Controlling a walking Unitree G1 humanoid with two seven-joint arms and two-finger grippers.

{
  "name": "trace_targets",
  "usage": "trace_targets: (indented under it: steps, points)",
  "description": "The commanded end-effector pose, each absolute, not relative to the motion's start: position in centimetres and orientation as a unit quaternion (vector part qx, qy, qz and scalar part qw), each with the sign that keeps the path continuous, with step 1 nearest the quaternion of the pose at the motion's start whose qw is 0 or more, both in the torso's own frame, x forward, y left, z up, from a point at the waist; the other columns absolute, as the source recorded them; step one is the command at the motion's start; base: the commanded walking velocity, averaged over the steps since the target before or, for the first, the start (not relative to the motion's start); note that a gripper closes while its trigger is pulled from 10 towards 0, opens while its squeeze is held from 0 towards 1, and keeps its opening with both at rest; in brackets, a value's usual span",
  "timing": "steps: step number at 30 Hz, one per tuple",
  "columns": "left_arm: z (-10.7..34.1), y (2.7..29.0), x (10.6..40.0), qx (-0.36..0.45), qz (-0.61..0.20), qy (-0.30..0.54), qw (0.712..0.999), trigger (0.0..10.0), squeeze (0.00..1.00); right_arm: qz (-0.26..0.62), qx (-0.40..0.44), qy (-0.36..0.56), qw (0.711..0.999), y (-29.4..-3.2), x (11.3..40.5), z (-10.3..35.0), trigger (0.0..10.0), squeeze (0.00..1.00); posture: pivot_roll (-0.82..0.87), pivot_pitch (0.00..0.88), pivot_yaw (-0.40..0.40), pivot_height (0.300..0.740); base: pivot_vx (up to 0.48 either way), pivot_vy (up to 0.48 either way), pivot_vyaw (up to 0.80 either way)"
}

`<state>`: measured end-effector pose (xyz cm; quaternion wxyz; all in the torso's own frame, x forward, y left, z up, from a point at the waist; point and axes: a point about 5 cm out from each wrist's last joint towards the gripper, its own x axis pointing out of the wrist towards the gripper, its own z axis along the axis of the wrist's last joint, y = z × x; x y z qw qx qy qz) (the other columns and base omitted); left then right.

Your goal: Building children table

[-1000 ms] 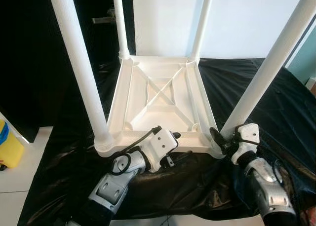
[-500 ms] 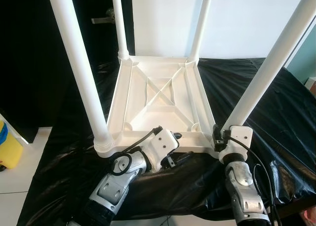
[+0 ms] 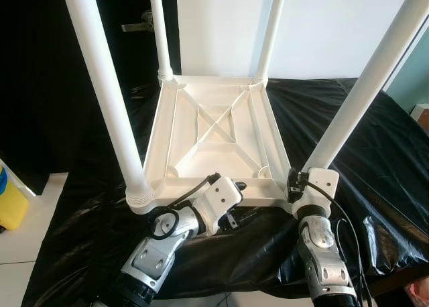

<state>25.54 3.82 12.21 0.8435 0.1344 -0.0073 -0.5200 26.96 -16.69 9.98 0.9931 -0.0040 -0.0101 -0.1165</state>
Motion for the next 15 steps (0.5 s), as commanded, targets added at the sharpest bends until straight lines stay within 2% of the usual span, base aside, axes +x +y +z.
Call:
trace_targets:
  steps: [1, 7, 14, 15]
  points:
    - [12.3, 3.8, 25.6, 0.134, -0.515, -0.006, 0.847, 10.0, 0.0, -0.114, -0.005, -0.005, 0.993, -16.9, 26.9, 9.8, 10.0, 1.0, -0.02, 0.0, -0.045, 0.74, 0.0, 0.0, 0.0]
    - [12.3, 3.9, 25.6, 0.134, -0.514, -0.007, 0.847, 10.0, 0.0, -0.091, -0.003, -0.025, 0.996, -17.1, 26.9, 10.3, 10.0, 1.0, -0.02, 0.0, -0.043, 0.74, 0.0, 0.0, 0.0]
    - [12.4, 3.9, 25.7, 0.136, -0.514, -0.008, 0.847, 10.0, 0.0, -0.03, -0.014, -0.042, 0.999, -18.5, 26.5, 10.5, 10.0, 1.0, -0.02, 0.0, -0.035, 0.74, 0.0, 0.0, 0.0]
    - [12.4, 3.9, 25.8, 0.136, -0.514, -0.008, 0.847, 10.0, 0.0, -0.002, -0.015, -0.042, 0.999, -18.9, 26.4, 10.5, 10.0, 0.33, -0.02, 0.0, -0.033, 0.74, 0.0, 0.0, 0.0]
